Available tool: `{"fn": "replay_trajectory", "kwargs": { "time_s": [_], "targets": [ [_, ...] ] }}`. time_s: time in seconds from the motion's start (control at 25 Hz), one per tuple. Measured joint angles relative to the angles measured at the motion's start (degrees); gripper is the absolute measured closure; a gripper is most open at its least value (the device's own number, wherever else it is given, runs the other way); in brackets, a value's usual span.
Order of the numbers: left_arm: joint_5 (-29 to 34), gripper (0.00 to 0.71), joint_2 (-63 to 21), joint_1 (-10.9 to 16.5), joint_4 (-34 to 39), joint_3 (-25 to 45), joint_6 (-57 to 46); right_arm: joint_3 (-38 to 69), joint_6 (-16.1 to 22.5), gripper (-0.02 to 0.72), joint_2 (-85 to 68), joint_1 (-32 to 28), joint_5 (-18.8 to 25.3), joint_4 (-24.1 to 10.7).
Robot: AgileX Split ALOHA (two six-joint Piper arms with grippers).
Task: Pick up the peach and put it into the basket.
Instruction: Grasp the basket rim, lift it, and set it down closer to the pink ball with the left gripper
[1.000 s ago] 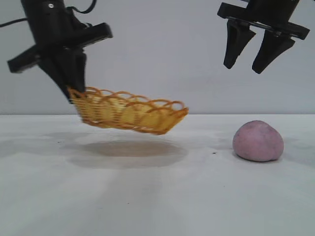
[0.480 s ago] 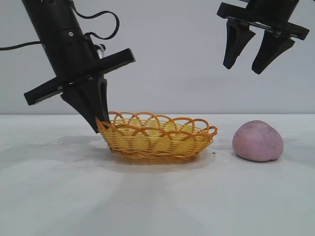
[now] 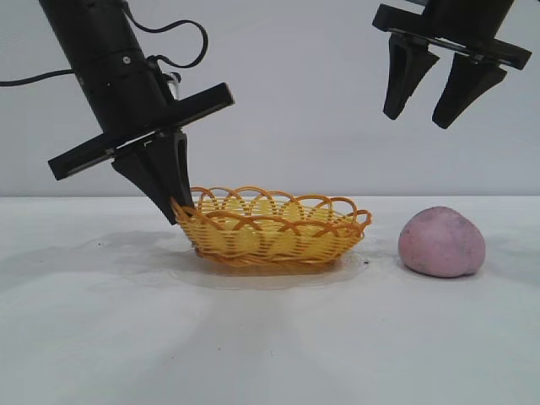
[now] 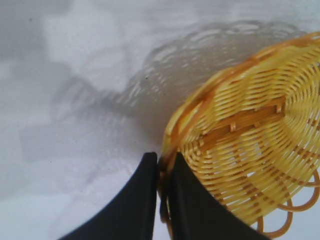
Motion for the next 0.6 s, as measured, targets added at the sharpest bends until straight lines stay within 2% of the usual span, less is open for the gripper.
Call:
{"fn": "replay_trajectory", "kwargs": {
  "time_s": [0.04,0.08,0.24,0.36,0.52,0.56,0.6],
  "targets": [
    [0.0,0.646,0.0,0.0,0.0,0.0,0.0,0.0,0.0,0.28,0.0,0.0,0.1,0.0],
    [0.0,0.646,0.0,0.0,0.0,0.0,0.0,0.0,0.0,0.28,0.0,0.0,0.2,0.0],
    [0.0,0.477,0.0,0.0,0.1,0.0,0.0,0.0,0.1,0.28,0.0,0.0,0.3,0.0],
    [0.0,0.383,0.0,0.0,0.1,0.0,0.0,0.0,0.1,0.28,0.0,0.0,0.3,0.0],
    [0.1,0.396,0.0,0.0,1.3,0.0,0.0,0.0,0.1,0.28,0.0,0.0,0.3,0.0],
    [0.2,0.356,0.0,0.0,1.7,0.0,0.0,0.0,0.1,0.28,0.0,0.0,0.3,0.0],
    [0.5,0.371,0.0,0.0,1.9,0.0,0.0,0.0,0.1,0.28,0.0,0.0,0.3,0.0]
  ]
}}
